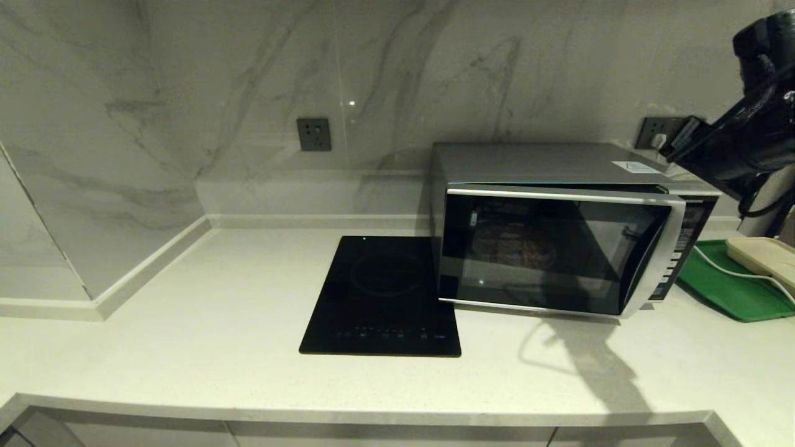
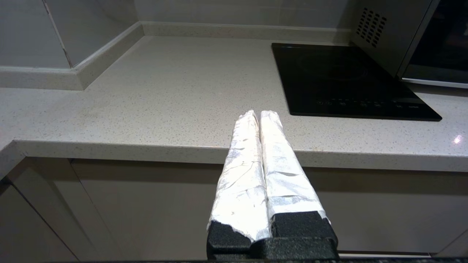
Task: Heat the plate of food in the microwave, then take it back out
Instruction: Open the microwave oven
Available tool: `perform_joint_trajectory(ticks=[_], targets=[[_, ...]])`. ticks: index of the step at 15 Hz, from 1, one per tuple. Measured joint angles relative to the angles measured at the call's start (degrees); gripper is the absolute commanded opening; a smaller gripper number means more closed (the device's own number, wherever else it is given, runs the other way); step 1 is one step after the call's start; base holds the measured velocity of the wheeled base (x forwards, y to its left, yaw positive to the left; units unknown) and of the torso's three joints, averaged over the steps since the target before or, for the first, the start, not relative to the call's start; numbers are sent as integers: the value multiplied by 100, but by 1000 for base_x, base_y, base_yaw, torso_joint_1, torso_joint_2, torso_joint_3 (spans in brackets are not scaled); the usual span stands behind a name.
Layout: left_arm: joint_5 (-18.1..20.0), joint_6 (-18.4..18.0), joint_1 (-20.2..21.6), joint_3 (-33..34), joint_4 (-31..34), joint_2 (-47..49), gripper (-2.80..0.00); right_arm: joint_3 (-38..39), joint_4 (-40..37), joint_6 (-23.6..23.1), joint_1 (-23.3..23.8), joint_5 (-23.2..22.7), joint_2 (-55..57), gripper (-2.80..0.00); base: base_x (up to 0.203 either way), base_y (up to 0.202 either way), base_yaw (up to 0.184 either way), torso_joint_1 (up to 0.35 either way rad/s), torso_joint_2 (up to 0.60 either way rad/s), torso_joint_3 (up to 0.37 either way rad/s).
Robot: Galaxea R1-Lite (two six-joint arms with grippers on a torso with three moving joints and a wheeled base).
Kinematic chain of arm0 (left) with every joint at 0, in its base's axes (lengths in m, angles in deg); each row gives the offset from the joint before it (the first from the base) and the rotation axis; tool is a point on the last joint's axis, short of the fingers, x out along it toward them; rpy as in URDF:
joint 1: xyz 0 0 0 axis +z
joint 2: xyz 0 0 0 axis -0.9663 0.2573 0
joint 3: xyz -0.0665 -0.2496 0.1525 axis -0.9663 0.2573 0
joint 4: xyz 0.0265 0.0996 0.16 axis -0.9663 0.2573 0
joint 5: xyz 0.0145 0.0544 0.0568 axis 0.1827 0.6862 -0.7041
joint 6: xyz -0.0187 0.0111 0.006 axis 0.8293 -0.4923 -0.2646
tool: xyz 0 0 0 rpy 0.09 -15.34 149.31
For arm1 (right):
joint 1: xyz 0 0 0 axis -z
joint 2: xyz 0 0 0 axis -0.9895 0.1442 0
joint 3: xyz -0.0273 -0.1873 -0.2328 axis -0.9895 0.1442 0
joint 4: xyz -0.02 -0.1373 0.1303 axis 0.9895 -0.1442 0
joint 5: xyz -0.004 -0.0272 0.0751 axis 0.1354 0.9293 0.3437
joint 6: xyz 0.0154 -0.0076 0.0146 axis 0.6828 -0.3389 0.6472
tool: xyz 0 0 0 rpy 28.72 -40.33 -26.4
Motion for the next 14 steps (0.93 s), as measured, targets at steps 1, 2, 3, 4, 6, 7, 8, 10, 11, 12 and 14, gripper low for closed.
perform_joint_trajectory(ticks=[1, 2, 3, 4, 6, 7, 8, 10, 11, 12, 14], targets=[[-1, 0, 0, 0, 0, 0, -280, -215, -91, 48, 25, -24, 196, -280, 0, 0, 0, 0, 0, 0], [0, 0, -1, 0, 2, 0, -280, -409, -164, 126, 38, -33, 372, -280, 0, 0, 0, 0, 0, 0], [0, 0, -1, 0, 2, 0, -280, -563, -186, 222, 54, -39, 504, -280, 0, 0, 0, 0, 0, 0], [0, -1, -1, 0, 2, 0, -280, -642, -195, 251, 63, -63, 594, -280, 0, 0, 0, 0, 0, 0], [0, 0, 0, 0, 0, 0, -280, -716, -184, 255, 112, -177, 714, -280, 0, 0, 0, 0, 0, 0], [0, -1, 0, 0, 1, 0, -280, -728, -173, 261, 144, -231, 766, -280, 0, 0, 0, 0, 0, 0], [1, 0, 0, 0, 0, 0, -280, -732, -172, 263, 195, -267, 823, -280, 0, 0, 0, 0, 0, 0], [0, -1, 0, 0, 2, 0, -280, -737, -149, 272, 293, -289, 919, -280, 0, 0, 0, 0, 0, 0], [-2, 0, 0, 0, 0, 0, -280, -744, -136, 268, 334, -346, 950, -280, 0, 0, 0, 0, 0, 0], [0, -1, 0, 0, 0, 0, -280, -749, -126, 264, 395, -438, 968, -280, 0, 0, 0, 0, 0, 0], [0, -1, 0, 0, 2, 0, -280, -754, 104, 268, 527, -557, 990, -280, 0, 0, 0, 0, 0, 0]])
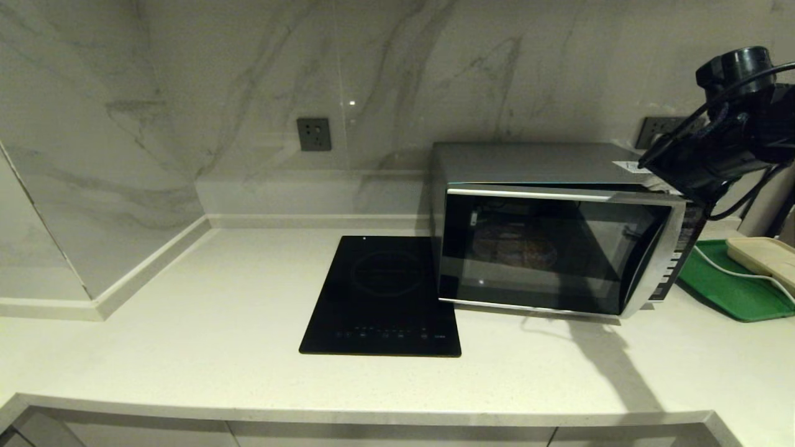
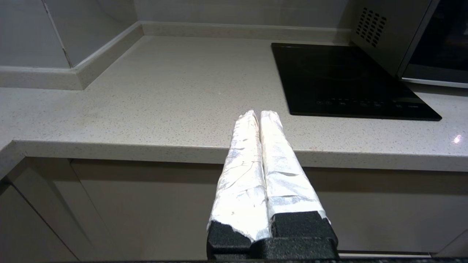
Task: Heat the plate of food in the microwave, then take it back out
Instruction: Open the microwave oven
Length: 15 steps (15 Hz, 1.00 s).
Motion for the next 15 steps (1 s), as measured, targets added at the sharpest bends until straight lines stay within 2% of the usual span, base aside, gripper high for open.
perform_joint_trajectory(ticks=[7, 15], targets=[[-2, 1, 0, 0, 0, 0, -280, 9, 189, 11, 305, -122, 116, -280, 0, 0, 0, 0, 0, 0], [1, 1, 0, 0, -2, 0, -280, 9, 771, -2, 340, -128, 415, -280, 0, 0, 0, 0, 0, 0]])
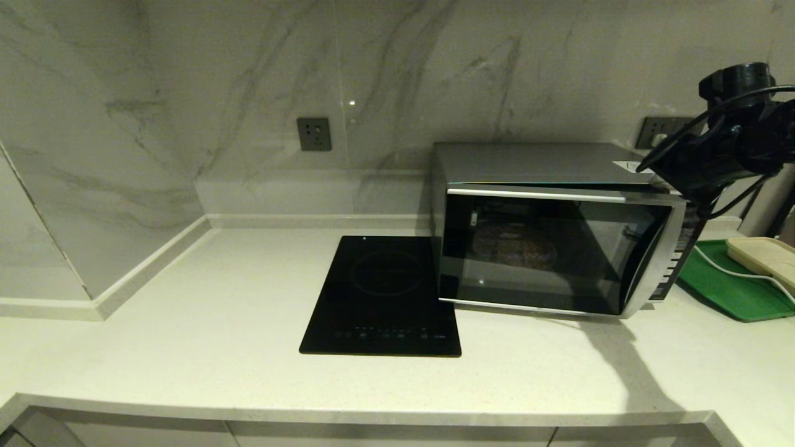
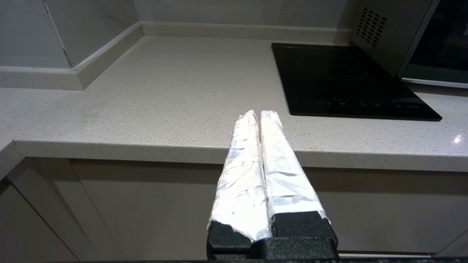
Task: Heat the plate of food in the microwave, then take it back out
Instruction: Open the microwave oven
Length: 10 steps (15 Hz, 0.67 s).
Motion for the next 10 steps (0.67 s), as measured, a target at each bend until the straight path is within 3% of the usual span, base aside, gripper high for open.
perform_joint_trajectory(ticks=[6, 10], targets=[[-1, 0, 0, 0, 2, 0, -280, 82, -22, 18, 9, -1, 113, -280, 0, 0, 0, 0, 0, 0], [-1, 0, 0, 0, 2, 0, -280, 387, -462, 2, 5, -98, -408, -280, 0, 0, 0, 0, 0, 0]])
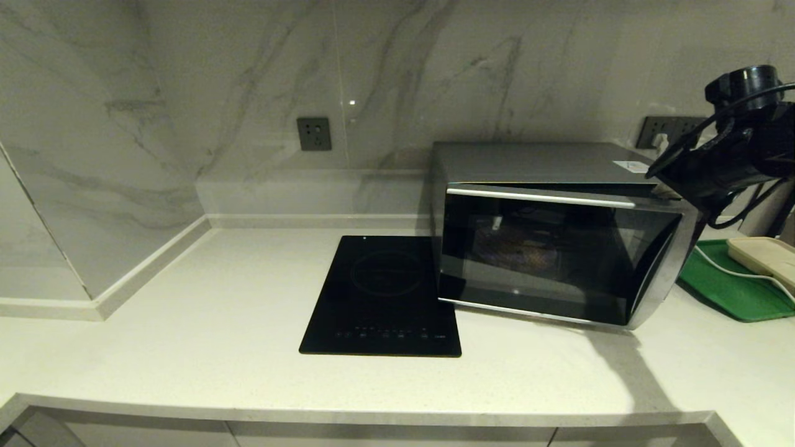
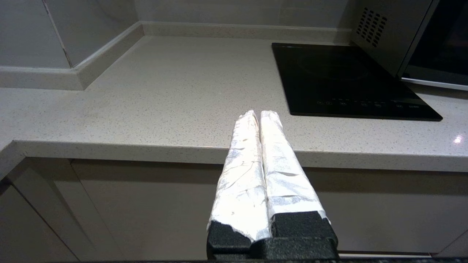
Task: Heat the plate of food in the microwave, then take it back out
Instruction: Open the microwave oven
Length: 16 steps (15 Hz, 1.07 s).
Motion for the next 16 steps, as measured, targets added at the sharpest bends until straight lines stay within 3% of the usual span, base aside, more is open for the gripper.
perform_joint_trajectory(ticks=[5, 8, 11, 14, 16], targets=[[0, 0, 0, 0, 0, 0, -280, 515, -1029, -8, -2, -679, -1509, -280, 0, 0, 0, 0, 0, 0], [0, 2, 0, 0, 0, 0, -280, 739, -1632, -46, 427, -1086, -2171, -280, 0, 0, 0, 0, 0, 0], [0, 0, 1, 0, 0, 0, -280, 1344, -1509, -1, 1184, -1490, -2208, -280, 0, 0, 0, 0, 0, 0], [0, -1, 0, 0, -3, 0, -280, 2292, -973, 266, 1967, -2611, -2009, -280, 0, 0, 0, 0, 0, 0], [0, -1, -1, 0, 0, 0, -280, 2986, -271, 336, 2258, -3045, -1809, -280, 0, 0, 0, 0, 0, 0]])
